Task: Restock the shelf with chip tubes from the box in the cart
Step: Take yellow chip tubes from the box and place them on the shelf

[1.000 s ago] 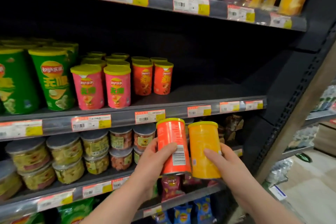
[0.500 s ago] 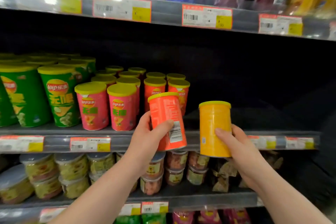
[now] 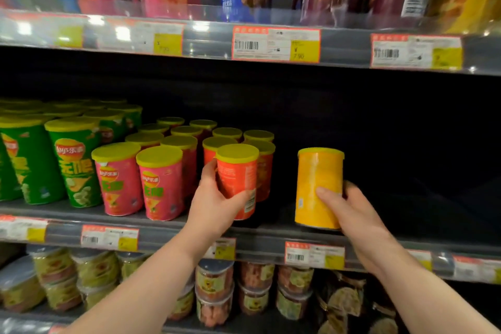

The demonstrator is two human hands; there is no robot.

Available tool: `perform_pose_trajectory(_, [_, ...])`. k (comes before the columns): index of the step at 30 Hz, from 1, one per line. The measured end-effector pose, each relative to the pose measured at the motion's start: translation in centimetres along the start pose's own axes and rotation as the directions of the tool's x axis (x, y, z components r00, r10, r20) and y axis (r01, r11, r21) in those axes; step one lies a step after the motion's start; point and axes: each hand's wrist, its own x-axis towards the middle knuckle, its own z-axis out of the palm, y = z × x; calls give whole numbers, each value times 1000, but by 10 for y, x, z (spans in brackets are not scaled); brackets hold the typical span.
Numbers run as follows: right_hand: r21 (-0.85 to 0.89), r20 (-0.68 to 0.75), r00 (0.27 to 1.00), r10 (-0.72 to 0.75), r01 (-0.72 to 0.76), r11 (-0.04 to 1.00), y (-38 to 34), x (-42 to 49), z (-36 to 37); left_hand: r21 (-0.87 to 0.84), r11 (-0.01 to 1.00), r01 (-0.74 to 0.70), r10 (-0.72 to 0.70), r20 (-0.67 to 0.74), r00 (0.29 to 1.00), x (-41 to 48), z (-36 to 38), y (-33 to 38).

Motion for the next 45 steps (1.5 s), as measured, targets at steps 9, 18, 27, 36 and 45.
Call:
perform_pose_trajectory(9, [-137, 27, 1000, -17, 20, 990, 11, 50, 8, 342, 940, 21, -20, -8, 1000, 8, -3, -15])
perform_pose_trajectory(18, [-349, 35, 998, -42, 52, 936, 17, 89, 27, 649, 760, -17, -13, 42, 999, -1, -8, -25])
perform_pose_trajectory(27, [-379, 149, 988, 32, 27, 925, 23, 108, 25, 665, 745, -57, 49, 30, 998, -1, -7, -27])
perform_pose_trajectory(36, [-468, 167, 982, 90, -1, 884, 23, 123, 29, 657, 751, -73, 61, 41, 997, -1, -7, -28])
perform_pose_trajectory(45, [-508, 190, 979, 78, 29, 861, 23, 138, 27, 667, 743, -55, 43, 35, 998, 0, -7, -31])
